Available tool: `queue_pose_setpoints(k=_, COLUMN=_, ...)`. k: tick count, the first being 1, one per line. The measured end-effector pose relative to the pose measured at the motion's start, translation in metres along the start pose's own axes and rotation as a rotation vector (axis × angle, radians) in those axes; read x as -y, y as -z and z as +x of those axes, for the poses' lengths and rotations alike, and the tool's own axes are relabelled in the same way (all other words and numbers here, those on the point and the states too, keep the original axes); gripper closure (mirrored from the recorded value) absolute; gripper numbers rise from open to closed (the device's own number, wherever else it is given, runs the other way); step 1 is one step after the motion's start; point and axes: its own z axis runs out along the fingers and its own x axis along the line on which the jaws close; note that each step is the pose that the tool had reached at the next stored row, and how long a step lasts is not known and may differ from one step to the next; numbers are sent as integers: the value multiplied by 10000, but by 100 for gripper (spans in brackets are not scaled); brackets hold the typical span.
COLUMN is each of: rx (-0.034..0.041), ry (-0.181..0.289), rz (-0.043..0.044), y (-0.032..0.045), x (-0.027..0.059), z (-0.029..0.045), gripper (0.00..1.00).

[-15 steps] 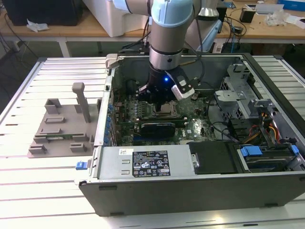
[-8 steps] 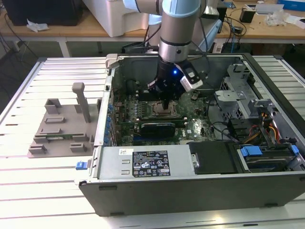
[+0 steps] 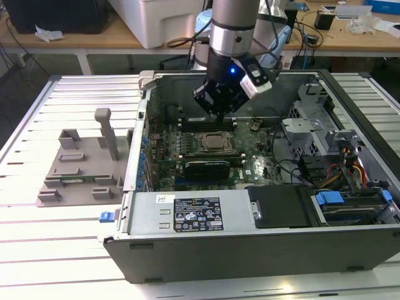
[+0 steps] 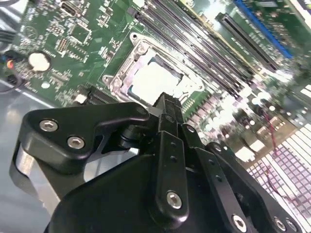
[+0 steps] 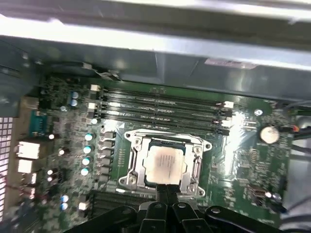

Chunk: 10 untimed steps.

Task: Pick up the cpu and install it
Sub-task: 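Install the second cpu locking lever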

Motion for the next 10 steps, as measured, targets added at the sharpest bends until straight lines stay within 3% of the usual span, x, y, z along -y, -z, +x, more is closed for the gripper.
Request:
queue_pose_setpoints(k=3, rx=0, ry=0, rz=0, y=119, x=2, z=6, gripper=89)
queue_pose_setpoints(k=10, rx=1, ry=1, rz=0, y=126, x=2, z=6, gripper=89)
